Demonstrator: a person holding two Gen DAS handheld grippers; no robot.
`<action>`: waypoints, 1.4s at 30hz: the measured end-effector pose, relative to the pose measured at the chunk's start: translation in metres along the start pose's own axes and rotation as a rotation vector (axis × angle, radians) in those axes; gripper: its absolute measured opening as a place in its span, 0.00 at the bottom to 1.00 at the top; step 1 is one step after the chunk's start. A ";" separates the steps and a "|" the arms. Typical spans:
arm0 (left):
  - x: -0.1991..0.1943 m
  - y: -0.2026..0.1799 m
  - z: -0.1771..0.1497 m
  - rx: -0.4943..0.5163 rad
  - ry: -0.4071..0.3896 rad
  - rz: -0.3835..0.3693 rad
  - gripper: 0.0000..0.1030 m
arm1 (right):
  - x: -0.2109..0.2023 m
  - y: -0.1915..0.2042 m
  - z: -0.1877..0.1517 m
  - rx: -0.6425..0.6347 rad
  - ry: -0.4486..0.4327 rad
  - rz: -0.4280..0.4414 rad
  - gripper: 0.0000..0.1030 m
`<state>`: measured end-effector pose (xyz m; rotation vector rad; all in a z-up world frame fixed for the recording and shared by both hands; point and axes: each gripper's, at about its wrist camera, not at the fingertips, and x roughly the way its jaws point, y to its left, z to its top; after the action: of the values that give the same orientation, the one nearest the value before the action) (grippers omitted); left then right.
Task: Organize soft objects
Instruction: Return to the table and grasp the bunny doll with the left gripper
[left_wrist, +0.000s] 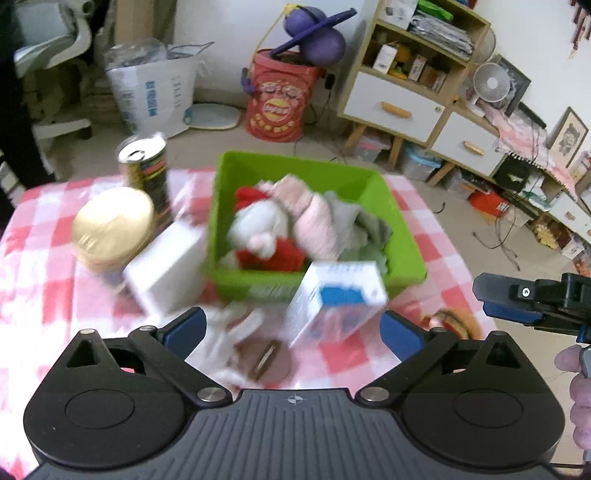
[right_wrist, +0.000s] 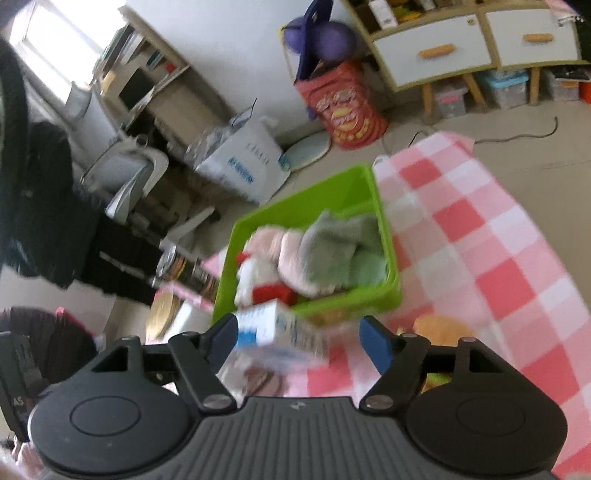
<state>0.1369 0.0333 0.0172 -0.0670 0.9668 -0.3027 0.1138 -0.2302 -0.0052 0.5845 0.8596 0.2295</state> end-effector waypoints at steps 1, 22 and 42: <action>-0.004 0.002 -0.006 0.003 0.004 0.013 0.93 | 0.001 0.002 -0.007 -0.006 0.016 0.001 0.46; -0.006 0.059 -0.106 0.031 0.066 0.073 0.93 | 0.041 0.043 -0.107 -0.172 0.197 -0.036 0.47; 0.009 0.086 -0.127 0.126 0.048 0.116 0.88 | 0.089 0.071 -0.155 -0.384 0.248 -0.053 0.47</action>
<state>0.0562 0.1226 -0.0786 0.1118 0.9929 -0.2587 0.0550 -0.0745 -0.1011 0.1750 1.0372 0.4143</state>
